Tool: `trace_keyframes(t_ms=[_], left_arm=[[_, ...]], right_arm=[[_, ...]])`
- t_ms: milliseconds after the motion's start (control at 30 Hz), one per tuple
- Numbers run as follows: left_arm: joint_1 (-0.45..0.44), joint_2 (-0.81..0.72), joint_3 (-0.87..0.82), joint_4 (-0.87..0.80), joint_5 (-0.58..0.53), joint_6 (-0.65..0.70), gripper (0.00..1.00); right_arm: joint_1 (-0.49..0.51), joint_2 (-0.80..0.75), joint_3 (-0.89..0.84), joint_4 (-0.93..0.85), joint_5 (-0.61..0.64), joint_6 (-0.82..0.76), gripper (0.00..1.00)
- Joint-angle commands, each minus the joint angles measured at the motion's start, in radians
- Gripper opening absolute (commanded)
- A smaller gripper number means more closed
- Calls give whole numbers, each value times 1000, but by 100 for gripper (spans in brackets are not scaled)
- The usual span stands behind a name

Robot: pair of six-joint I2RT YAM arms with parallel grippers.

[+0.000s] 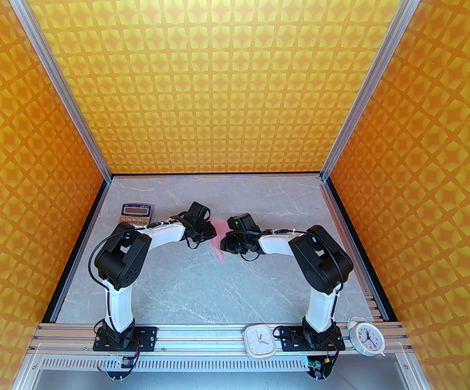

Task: Fold a paper plane with a square sheet of paper (fold left side to right side)

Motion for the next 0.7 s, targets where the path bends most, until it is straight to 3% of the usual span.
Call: trace_keyframes(t_ms=[0, 333, 433, 667], left_arm=[[-1, -33, -60, 77, 54, -11, 27], [-4, -50, -144, 224, 122, -45, 24], [-4, -45, -135, 207, 120, -46, 11], [-9, -50, -111, 163, 101, -28, 12]], right_arm=[[6, 27, 11, -23, 28, 5, 9], [6, 28, 1, -6, 23, 14, 10], [6, 14, 4, -11, 23, 10, 10], [6, -23, 21, -63, 33, -23, 12]])
